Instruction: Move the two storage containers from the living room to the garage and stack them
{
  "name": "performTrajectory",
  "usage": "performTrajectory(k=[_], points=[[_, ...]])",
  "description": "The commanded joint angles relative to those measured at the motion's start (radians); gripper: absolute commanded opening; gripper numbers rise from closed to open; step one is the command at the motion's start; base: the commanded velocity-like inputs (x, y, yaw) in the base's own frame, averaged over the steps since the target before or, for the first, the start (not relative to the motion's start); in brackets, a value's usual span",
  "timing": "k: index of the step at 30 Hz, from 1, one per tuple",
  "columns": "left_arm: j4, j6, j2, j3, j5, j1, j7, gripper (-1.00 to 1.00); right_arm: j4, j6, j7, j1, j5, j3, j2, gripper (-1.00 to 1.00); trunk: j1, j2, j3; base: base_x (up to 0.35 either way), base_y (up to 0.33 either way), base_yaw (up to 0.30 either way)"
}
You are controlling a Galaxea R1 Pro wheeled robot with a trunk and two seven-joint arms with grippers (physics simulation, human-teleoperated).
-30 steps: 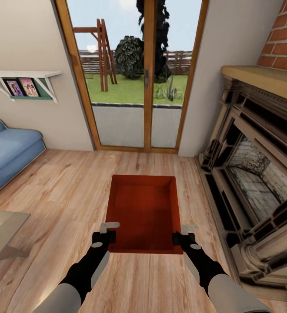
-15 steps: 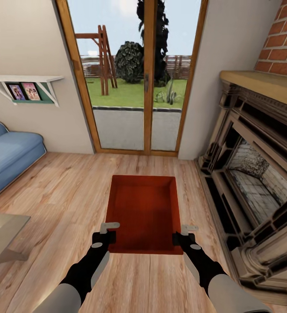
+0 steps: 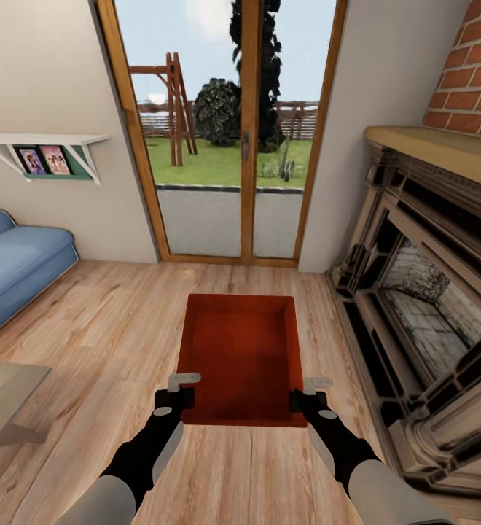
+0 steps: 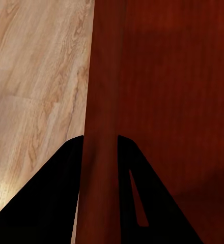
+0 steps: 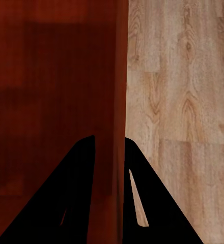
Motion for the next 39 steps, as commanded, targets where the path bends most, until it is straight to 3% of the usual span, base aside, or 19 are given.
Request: performTrajectory(k=[1,39], points=[[0.010,0.007,0.001,-0.007,0.009,0.000,0.021,-1.00,-0.010,0.001,-0.053,-0.001,0.008,0.000,0.000,-1.00,0.001,-0.002,0.000,0.000,0.000,0.000],[0.011,0.007,0.001,-0.007,0.010,0.000,0.022,-1.00,-0.010,0.001,-0.053,-0.001,0.007,-0.001,0.000,-1.00,0.001,-0.002,0.058,0.000,0.000,0.000]])
